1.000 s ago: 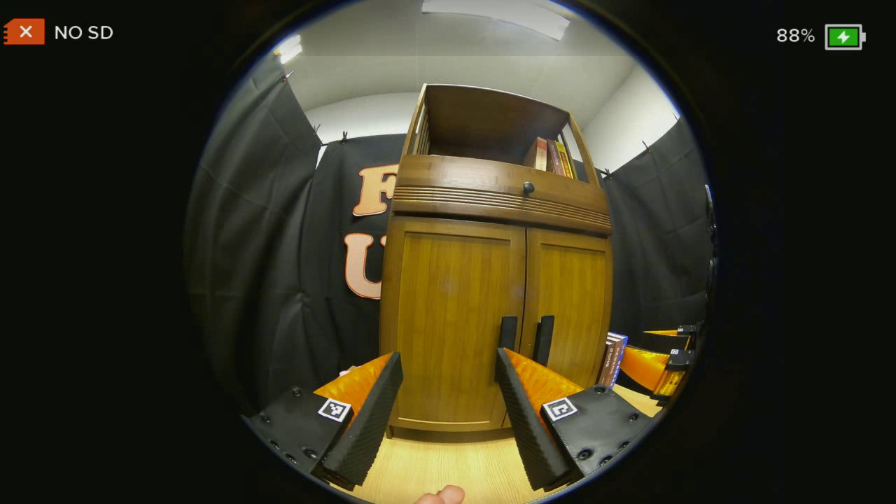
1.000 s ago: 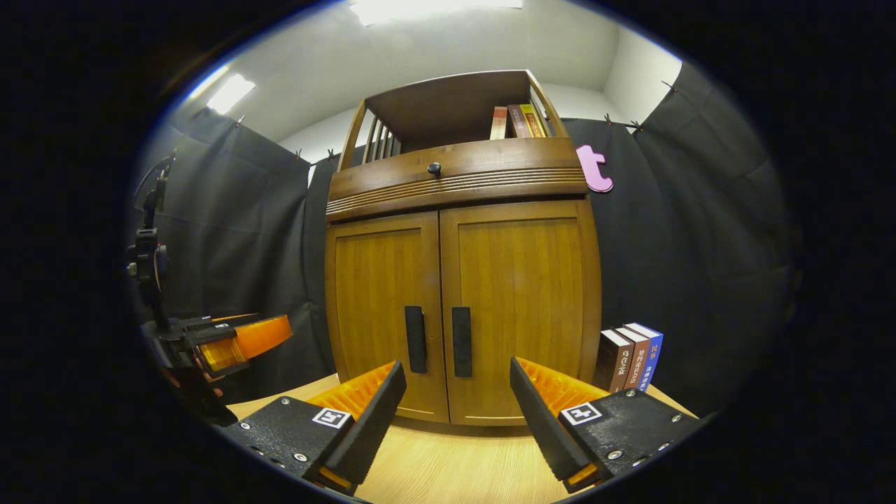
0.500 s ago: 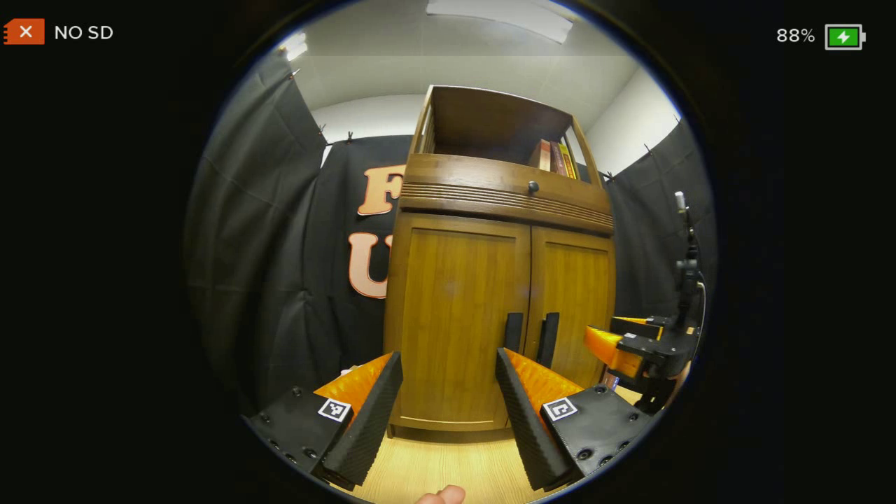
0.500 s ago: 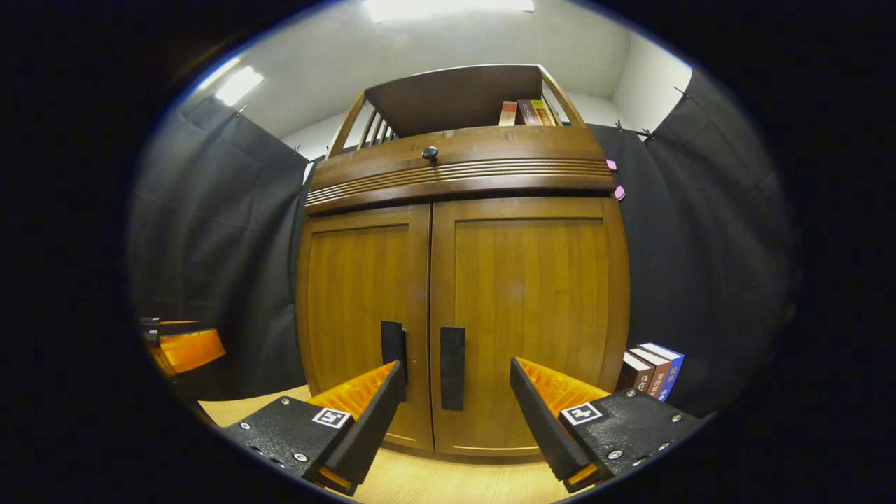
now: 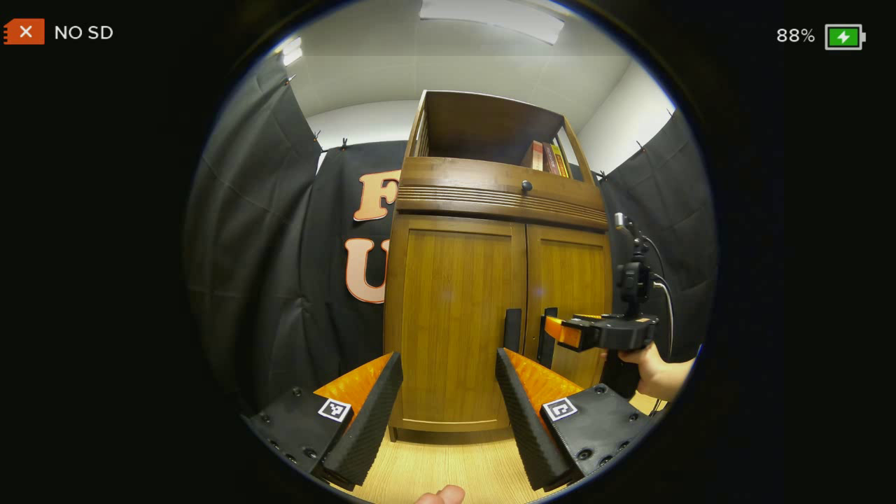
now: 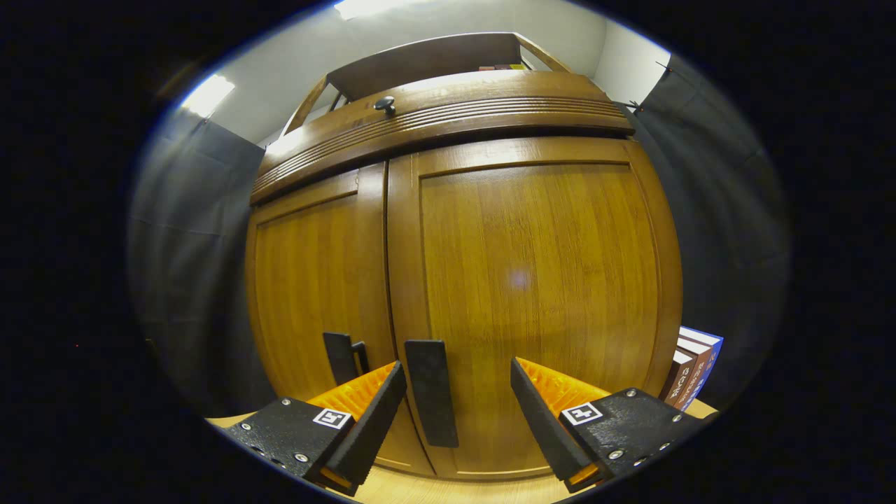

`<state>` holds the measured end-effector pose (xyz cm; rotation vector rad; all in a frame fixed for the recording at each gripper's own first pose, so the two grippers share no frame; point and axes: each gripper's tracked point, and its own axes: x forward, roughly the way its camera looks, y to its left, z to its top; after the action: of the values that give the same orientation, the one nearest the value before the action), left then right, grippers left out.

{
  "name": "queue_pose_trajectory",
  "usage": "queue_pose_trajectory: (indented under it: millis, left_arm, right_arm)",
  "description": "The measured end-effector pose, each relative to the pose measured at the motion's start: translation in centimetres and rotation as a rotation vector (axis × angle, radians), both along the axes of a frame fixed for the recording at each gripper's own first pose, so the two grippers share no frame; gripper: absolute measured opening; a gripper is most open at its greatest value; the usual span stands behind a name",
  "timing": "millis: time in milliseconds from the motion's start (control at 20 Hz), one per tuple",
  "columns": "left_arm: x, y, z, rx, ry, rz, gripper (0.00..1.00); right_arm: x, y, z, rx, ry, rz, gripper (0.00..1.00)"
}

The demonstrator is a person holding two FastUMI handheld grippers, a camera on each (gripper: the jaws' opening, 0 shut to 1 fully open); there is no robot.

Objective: Open the right door of the double-door shoe cabinet with the right hand, and open the left door with the left hand.

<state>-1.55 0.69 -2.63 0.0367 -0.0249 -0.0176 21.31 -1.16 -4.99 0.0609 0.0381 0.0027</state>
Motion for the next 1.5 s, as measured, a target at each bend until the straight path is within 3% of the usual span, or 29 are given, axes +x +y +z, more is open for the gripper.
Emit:
queue_pose_trajectory:
  millis: [100,150,350,400,450,550,600,700,750,800,1000,1500]
  left_arm:
    - [0.0,-0.4,-0.5,-0.002,0.008,-0.015,0.81]
    - [0.0,-0.3,-0.7,0.004,0.009,-0.016,0.81]
    - [0.3,-0.4,-0.6,0.024,-0.009,-0.009,0.8]
    - [0.4,-0.4,-0.6,0.022,-0.01,-0.007,0.81]
    - [0.4,-0.5,-0.5,0.016,-0.012,-0.007,0.81]
    - [0.5,-0.8,-0.4,0.005,-0.009,-0.012,0.81]
    - [0.6,-0.9,-0.6,0.003,-0.005,-0.016,0.81]
    - [0.5,-1.1,-0.6,0.007,-0.004,-0.015,0.81]
    - [0.5,-1.3,-0.5,0.012,-0.004,-0.017,0.81]
    - [0.4,-1.5,-0.6,0.018,-0.005,-0.022,0.81]
    - [0.3,-1.5,-0.3,0.032,-0.009,-0.011,0.81]
    - [0.2,-1.1,-0.8,0.037,0.01,0.012,0.81]
  right_arm:
    - [0.8,-0.4,-0.1,-0.032,0.005,-0.025,1.0]
    - [1.5,-0.4,-0.4,-0.038,0.004,-0.034,0.94]
    - [1.6,-1.1,-0.6,-0.073,-0.004,-0.095,0.92]
    - [1.8,-1.1,-0.8,-0.068,0.0,-0.118,0.99]
    - [1.9,-0.8,-0.7,-0.059,-0.007,-0.123,0.92]
    - [1.8,-0.6,-0.8,-0.052,0.003,-0.122,1.0]
    - [2.1,-0.6,-0.8,-0.049,0.009,-0.119,0.91]
    - [2.1,-0.3,-1.1,-0.031,0.019,-0.109,0.86]
    - [2.1,0.0,-1.0,-0.026,0.02,-0.105,0.71]
    - [2.2,0.4,-1.1,-0.025,0.025,-0.094,0.88]
    - [2.2,2.0,-2.0,-0.055,0.037,-0.036,0.35]
    - [0.0,2.5,-1.9,-0.031,0.036,0.027,0.31]
